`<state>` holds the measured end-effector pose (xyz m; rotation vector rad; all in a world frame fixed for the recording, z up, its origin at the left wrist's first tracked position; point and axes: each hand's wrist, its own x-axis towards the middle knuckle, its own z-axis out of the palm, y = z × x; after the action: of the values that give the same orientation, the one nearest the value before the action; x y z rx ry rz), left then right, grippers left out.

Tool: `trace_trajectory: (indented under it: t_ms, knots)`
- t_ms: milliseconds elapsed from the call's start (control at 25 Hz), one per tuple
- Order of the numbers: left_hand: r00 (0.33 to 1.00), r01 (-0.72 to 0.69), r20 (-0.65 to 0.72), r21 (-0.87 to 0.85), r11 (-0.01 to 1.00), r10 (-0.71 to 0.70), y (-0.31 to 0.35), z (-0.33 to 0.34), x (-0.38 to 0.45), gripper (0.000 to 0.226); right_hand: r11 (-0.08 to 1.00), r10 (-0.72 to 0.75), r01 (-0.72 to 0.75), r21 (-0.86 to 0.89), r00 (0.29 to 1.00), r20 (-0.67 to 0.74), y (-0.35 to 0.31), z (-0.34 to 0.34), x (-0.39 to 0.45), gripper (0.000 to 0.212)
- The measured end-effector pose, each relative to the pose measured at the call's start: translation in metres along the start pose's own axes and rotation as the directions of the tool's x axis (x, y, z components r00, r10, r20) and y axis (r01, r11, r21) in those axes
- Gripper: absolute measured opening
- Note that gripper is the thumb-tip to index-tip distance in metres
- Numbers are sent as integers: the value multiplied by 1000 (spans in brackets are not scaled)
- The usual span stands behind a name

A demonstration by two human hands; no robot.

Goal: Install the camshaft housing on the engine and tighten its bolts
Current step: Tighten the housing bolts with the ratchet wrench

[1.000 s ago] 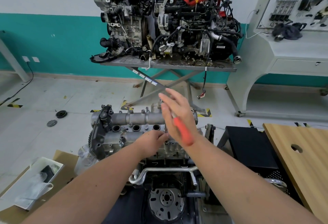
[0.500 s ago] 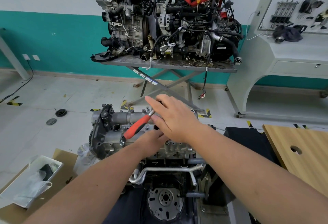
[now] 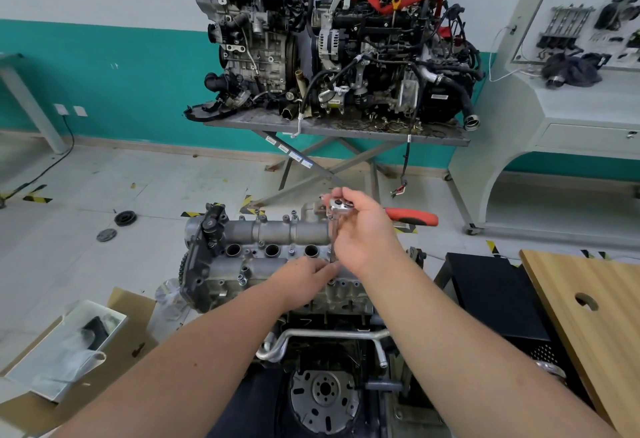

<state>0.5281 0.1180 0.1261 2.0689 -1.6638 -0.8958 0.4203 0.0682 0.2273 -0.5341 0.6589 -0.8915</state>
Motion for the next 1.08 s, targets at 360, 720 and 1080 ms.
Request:
trace_trajectory:
  t_ms: [360,720,1080]
  knots:
    - [999,-47,-11,2,999,47,-1,1,3,30,-536,-478,656,-532,284,831,16,-35,18,35]
    - [995,-97,-7,-7,995,97,-3,-1,3,30,-619,-114,683,-387,410,905,-3,-33,9,52]
    - [1000,-13,-15,-7,1000,13,-2,1,3,52,-316,-205,328,-890,893,401,-21,14,11,27]
